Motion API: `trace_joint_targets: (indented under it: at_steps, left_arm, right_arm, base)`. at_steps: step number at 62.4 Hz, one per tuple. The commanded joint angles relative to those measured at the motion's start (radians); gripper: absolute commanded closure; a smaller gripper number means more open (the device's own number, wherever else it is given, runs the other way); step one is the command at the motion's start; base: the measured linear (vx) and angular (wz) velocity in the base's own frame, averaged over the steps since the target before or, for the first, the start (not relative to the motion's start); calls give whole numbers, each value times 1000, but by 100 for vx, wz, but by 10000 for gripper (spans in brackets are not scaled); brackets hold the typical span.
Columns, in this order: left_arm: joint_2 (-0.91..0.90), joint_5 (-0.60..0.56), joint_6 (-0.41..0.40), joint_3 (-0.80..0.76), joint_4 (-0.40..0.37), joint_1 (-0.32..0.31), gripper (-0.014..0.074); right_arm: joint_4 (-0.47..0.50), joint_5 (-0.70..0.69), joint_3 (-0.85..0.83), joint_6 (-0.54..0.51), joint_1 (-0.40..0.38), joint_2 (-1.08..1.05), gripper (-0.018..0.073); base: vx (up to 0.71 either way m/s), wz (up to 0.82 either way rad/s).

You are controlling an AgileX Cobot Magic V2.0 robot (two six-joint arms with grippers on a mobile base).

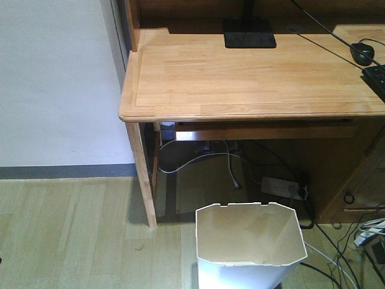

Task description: Move trash bin to bedside with robot

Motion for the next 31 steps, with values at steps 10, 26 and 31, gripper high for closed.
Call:
trace_joint_targets:
  at_steps: [10, 26, 31]
  left_arm:
    - [-14, -69, -6, 19, -4, 0, 602]
    - [-14, -69, -6, 19, -4, 0, 602]
    - [-14, -69, -6, 19, -4, 0, 602]
  right_arm:
    - [-18, -73, 6, -3, 0, -11, 568]
    - [-18, -73, 6, -3, 0, -11, 568]
    - [-18, -73, 6, -3, 0, -11, 568]
  base:
    - [0, 0]
    - [0, 0]
    - [0, 0]
